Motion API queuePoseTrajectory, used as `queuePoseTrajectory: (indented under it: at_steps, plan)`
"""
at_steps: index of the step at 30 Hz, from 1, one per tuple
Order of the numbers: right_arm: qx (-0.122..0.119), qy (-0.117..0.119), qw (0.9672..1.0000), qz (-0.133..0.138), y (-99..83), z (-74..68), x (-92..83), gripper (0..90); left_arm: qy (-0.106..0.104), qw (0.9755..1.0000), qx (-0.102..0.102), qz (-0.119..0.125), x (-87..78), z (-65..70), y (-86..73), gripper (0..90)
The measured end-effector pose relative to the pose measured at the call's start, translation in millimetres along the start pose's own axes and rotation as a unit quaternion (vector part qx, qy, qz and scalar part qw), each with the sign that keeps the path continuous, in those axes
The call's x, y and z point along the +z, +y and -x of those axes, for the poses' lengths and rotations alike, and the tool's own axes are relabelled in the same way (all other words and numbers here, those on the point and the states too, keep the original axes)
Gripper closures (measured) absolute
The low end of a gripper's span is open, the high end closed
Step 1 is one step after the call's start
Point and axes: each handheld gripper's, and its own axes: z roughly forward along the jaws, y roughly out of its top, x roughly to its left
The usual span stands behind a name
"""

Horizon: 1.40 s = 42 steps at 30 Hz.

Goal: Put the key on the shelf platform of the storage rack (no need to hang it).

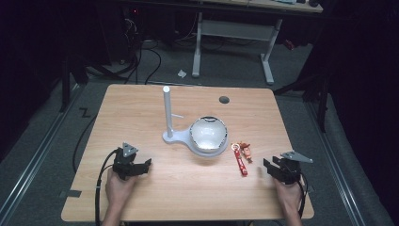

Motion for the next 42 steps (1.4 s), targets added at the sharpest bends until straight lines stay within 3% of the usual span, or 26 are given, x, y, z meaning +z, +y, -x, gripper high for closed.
queuePoseTrajectory:
  at_steps: [4,8,10,21,32,42]
  plan:
    - [-0.013,0.014,0.9998,0.000,5.8,-9.0,-0.7,54.5,0.000,1.0000,0.000,0.000,0.0,0.0,0.0,20.8]
    - [-0.032,0.013,0.9994,0.002,11.6,-22.1,0.1,53.7,0.000,1.0000,0.000,0.001,0.1,-0.1,0.0,20.8]
    - [-0.046,0.015,0.9988,-0.003,14.2,-28.9,2.6,53.5,0.000,1.0000,0.000,0.001,0.1,-0.1,0.0,20.8]
    - [-0.077,0.026,0.9965,-0.020,30.3,-49.2,20.8,54.9,0.000,1.0000,0.000,0.001,0.2,-0.1,0.0,20.8]
    - [-0.082,0.015,0.9961,-0.028,42.7,-53.9,40.9,52.9,0.000,1.0000,0.000,0.001,0.2,-0.1,0.1,20.8]
    - [-0.083,0.001,0.9955,-0.046,42.6,-52.0,59.1,51.7,0.000,1.0000,0.000,0.001,0.2,-0.1,0.1,20.8]
